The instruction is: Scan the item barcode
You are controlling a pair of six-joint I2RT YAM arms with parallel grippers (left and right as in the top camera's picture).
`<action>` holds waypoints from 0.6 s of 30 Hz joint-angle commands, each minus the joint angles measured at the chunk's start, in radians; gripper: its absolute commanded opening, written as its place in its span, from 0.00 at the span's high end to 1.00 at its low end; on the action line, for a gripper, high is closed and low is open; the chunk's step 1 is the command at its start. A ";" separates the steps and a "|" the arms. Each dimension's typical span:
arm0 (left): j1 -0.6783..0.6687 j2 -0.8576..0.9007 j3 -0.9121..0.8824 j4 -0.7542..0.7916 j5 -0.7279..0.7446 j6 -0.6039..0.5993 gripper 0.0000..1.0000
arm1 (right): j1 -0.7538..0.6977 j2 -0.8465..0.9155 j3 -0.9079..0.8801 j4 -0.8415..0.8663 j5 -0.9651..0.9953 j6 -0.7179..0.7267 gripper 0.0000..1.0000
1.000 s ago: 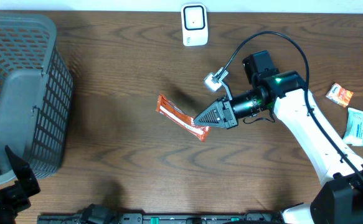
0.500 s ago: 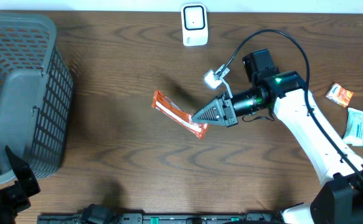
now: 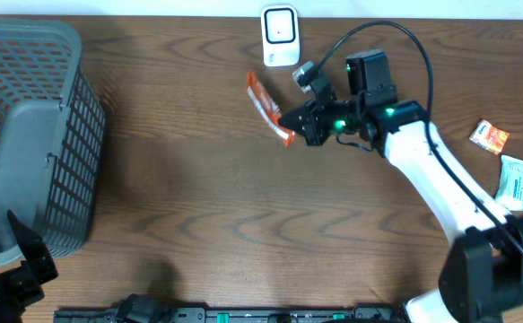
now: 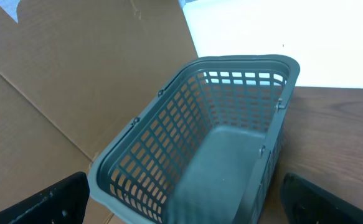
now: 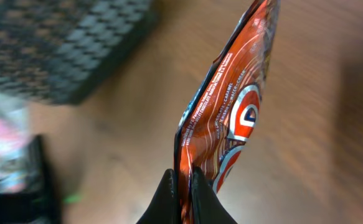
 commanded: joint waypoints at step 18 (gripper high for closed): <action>0.003 0.001 0.003 0.000 -0.006 -0.012 0.02 | -0.009 0.182 0.252 0.375 0.543 0.014 0.99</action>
